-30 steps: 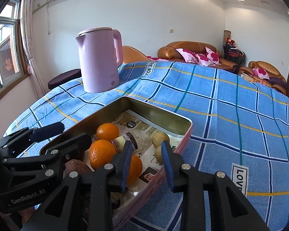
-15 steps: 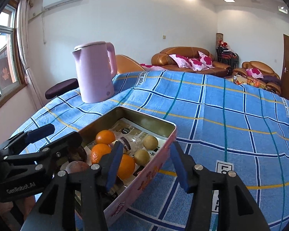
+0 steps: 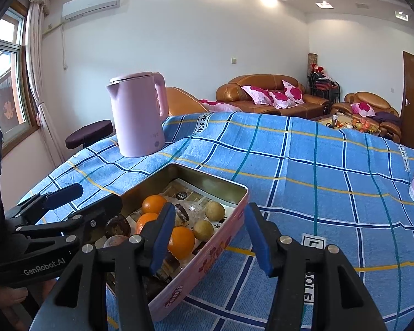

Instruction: Organize fruits

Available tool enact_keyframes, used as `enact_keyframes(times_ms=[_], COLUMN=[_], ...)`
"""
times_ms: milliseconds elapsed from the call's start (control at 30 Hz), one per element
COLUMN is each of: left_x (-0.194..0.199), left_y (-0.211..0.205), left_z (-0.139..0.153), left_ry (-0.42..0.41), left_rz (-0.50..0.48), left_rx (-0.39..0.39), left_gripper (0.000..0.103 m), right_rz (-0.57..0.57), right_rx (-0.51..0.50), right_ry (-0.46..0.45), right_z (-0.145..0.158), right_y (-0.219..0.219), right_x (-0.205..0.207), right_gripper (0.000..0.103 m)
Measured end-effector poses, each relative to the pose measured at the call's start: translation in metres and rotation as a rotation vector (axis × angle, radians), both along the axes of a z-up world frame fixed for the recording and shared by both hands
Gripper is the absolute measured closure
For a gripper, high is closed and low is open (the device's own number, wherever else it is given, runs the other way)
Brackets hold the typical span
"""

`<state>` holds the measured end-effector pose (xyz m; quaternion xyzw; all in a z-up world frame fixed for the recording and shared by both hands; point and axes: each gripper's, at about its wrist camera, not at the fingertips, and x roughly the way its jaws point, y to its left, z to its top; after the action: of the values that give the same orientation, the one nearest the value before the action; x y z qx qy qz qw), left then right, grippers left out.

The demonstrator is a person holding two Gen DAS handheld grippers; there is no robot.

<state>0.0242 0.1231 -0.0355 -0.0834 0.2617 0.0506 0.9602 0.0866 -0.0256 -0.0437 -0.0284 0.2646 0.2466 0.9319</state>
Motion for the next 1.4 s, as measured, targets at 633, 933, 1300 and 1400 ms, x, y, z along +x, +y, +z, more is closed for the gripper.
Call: enact_keyframes(times_ms=[633, 933, 1300, 1400], left_x=[0.001, 0.002, -0.001, -0.002], left_y=[-0.006, -0.007, -0.016, -0.017], left_z=[0.002, 0.000, 0.004, 0.006], left_ry=[-0.001, 0.008, -0.005, -0.010], left_rz=[-0.007, -0.003, -0.020, -0.016], left_rx=[0.009, 0.012, 0.041, 0.048], left_gripper=[0.014, 0.014, 0.014, 0.014], right_rz=[-0.012, -0.016, -0.030, -0.034], right_rx=[-0.001, 0.002, 0.004, 0.004], right_ry=[-0.008, -0.011, -0.016, -0.019], right_z=[0.002, 0.001, 0.001, 0.001], right_y=[-0.005, -0.006, -0.011, -0.012], right_x=[-0.002, -0.002, -0.002, -0.002], right_gripper=[0.048, 0.047, 0.047, 0.047])
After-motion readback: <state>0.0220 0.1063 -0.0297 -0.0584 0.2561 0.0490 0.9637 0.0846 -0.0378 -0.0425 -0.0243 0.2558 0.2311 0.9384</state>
